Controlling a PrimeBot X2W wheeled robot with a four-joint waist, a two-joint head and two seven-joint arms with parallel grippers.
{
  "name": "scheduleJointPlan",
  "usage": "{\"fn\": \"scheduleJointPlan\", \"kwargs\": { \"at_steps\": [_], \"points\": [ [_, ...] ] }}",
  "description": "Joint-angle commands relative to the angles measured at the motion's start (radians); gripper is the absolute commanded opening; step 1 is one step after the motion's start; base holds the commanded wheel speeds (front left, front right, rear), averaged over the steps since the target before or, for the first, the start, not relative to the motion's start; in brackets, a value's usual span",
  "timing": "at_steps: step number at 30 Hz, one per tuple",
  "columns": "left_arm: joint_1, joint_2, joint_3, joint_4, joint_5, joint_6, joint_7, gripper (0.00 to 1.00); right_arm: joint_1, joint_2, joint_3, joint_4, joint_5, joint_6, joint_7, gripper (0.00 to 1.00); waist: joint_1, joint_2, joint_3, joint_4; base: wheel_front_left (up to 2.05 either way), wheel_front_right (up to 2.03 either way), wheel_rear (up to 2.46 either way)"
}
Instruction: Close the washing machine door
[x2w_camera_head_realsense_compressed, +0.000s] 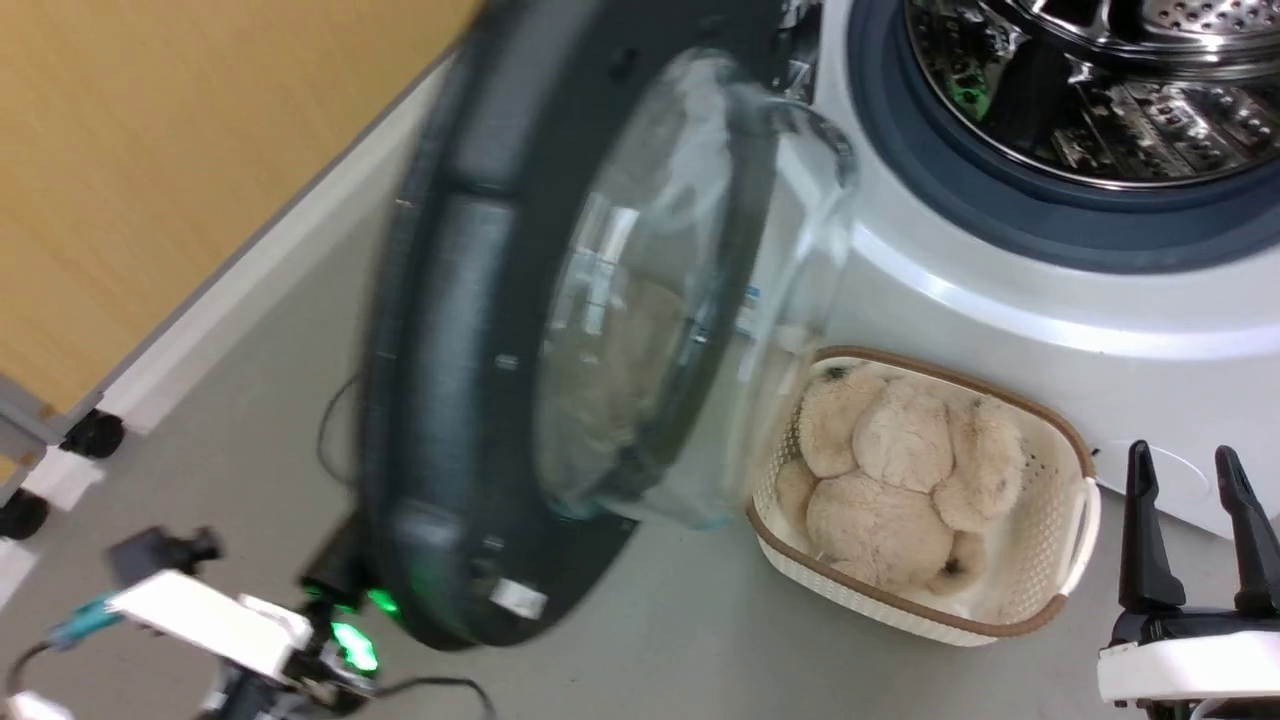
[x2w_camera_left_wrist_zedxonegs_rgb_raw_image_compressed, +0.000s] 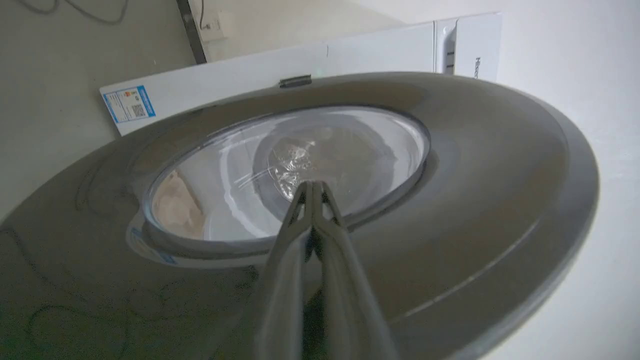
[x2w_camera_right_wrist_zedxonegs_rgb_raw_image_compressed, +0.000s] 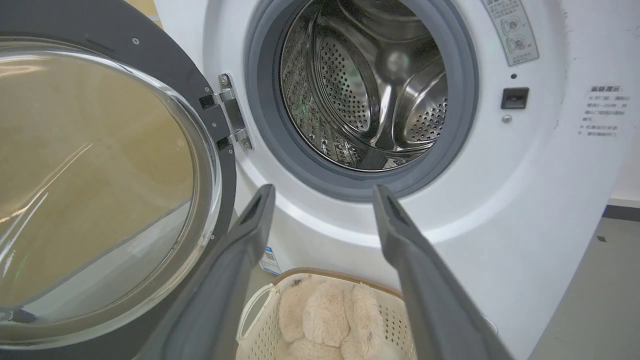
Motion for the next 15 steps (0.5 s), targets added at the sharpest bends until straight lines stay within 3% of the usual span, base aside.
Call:
{"fn": "scheduleJointPlan", "kwargs": {
  "at_steps": [1, 8, 15],
  "points": [
    [0.027, -0.003, -0.046, -0.047, -0.043, -0.012, 0.018, 0.00, -0.018, 0.004, -0.004, 0.003, 0.013, 0.001, -0.011, 1.00, 0.0000, 0.0000, -0.001, 0.011, 0.00, 0.00, 0.00],
    [0.054, -0.003, -0.238, -0.204, -0.022, -0.012, 0.044, 0.00, -0.025, 0.004, 0.008, 0.007, 0.018, 0.001, -0.012, 1.00, 0.0000, 0.0000, -0.002, -0.010, 0.00, 0.00, 0.00],
    [0.010, -0.003, -0.371, -0.199, 0.022, -0.012, 0.028, 0.00, -0.044, 0.004, 0.012, 0.015, 0.029, 0.001, -0.012, 1.00, 0.0000, 0.0000, 0.003, -0.100, 0.00, 0.00, 0.00]
  ]
}}
